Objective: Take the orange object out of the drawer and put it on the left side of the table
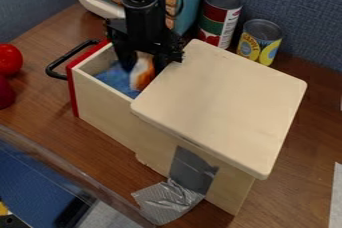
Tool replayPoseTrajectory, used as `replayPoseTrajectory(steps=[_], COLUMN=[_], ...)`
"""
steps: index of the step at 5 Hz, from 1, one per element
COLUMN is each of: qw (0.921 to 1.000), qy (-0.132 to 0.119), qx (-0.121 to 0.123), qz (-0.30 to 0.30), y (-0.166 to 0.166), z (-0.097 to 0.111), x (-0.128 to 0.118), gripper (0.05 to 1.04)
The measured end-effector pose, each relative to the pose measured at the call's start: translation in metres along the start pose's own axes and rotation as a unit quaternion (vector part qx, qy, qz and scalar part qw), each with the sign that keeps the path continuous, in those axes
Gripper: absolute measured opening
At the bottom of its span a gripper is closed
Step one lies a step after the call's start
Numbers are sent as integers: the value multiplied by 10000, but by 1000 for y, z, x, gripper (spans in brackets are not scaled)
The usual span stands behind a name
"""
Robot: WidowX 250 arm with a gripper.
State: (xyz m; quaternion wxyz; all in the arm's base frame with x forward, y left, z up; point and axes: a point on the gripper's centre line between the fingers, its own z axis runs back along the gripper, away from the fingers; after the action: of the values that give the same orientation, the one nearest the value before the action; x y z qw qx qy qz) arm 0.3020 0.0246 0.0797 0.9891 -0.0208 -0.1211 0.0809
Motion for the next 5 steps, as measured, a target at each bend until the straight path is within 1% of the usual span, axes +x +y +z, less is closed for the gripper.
replayPoseTrajectory(steps=[1,2,3,4,5], qw=[9999,9996,9995,9995,9996], qy=[-44,-36,29,39,77], qx=[106,151,75,-92,-67], qz=[85,250,312,311,274], y=[6,14,17,21,23], z=[-2,-2,1,7,7], x=[-1,-2,-3,1,0], gripper=[354,151,94,259,537])
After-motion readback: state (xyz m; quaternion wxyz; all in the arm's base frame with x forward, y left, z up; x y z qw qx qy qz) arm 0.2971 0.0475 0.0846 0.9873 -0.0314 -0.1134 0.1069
